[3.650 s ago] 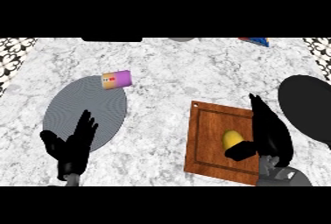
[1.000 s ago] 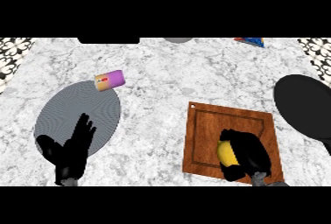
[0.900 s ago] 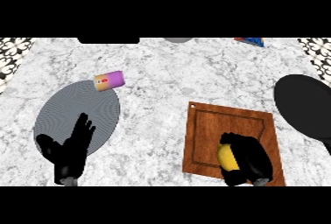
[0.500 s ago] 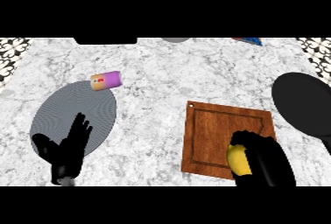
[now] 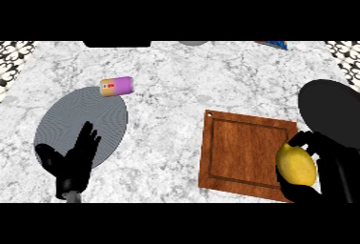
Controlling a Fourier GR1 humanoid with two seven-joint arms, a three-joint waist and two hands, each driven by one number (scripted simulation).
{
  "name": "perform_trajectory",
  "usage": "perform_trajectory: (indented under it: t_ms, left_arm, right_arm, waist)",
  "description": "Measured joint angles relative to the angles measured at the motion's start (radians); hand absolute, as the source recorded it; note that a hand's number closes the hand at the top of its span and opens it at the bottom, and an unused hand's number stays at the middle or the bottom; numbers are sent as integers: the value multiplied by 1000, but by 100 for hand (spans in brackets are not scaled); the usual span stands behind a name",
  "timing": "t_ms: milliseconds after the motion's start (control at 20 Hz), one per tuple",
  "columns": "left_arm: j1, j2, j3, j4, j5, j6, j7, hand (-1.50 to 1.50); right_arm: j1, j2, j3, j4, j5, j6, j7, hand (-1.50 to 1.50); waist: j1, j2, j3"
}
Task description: Pick the lemon from the cutting board and place it in the pan
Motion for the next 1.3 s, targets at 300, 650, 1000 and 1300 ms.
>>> perform_trajectory:
  t_ms: [300,650,1000,1300]
  left_arm:
    - [14,-19,-15,-12,-16,1,-8,0]
    - [3,-34,-28,-19,-36,15,8,0]
    - [-9,-27,-17,-9,-27,-5,9,0]
    - [-40,-26,-12,13,-30,-12,6,0]
  right_arm:
    - [-109,-3,-180,84,-156,31,-27,150]
    - [-287,-66,-365,400,-235,-58,-169,150]
    - [-491,-144,-487,884,-246,-230,-378,150]
    - [-675,-221,-588,1297,-312,-314,-576,150]
  waist:
    - [7,1,1]
    - [14,4,1]
    - [27,8,2]
    - [42,15,3]
